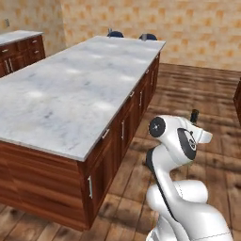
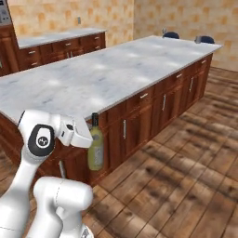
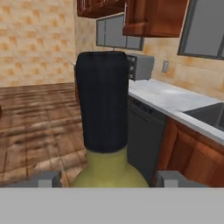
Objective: There is a wine glass and glass cup on the dining counter. Place the wine bottle next to the wine glass and the juice bottle next to the glass cup.
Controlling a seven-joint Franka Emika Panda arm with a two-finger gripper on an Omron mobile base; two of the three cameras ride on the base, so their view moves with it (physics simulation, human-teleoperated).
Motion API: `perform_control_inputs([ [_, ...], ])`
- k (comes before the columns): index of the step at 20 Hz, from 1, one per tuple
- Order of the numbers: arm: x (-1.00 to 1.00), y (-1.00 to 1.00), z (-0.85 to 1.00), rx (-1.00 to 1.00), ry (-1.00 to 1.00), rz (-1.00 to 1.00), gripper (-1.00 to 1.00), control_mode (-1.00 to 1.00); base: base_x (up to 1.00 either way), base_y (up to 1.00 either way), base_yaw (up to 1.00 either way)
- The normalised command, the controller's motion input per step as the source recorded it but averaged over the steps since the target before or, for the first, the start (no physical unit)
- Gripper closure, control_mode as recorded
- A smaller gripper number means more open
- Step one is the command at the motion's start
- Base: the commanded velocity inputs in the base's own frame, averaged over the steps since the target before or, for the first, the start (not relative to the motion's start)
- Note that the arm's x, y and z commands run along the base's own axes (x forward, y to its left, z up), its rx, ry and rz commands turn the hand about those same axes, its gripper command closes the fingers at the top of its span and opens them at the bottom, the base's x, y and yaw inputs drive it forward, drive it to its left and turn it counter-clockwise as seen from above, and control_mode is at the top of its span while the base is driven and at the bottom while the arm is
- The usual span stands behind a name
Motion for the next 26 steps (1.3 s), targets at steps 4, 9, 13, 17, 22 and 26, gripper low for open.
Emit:
perform_control_inputs([
  [4, 0.0, 0.0, 0.0, 0.0, 0.0, 0.0, 1.0, 1.0, 0.74, -0.32, -0.04],
  [9, 0.0, 0.0, 0.0, 0.0, 0.0, 0.0, 1.0, 1.0, 0.82, -0.35, 0.0],
  [13, 0.0, 0.0, 0.0, 0.0, 0.0, 0.0, 1.0, 1.0, 0.84, -0.38, 0.0],
  [17, 0.0, 0.0, 0.0, 0.0, 0.0, 0.0, 1.0, 1.0, 0.8, -0.31, -0.03],
  [22, 0.0, 0.0, 0.0, 0.0, 0.0, 0.0, 1.0, 1.0, 0.74, -0.25, -0.12],
  [26, 0.0, 0.0, 0.0, 0.0, 0.0, 0.0, 1.0, 1.0, 0.7, -0.17, -0.19],
])
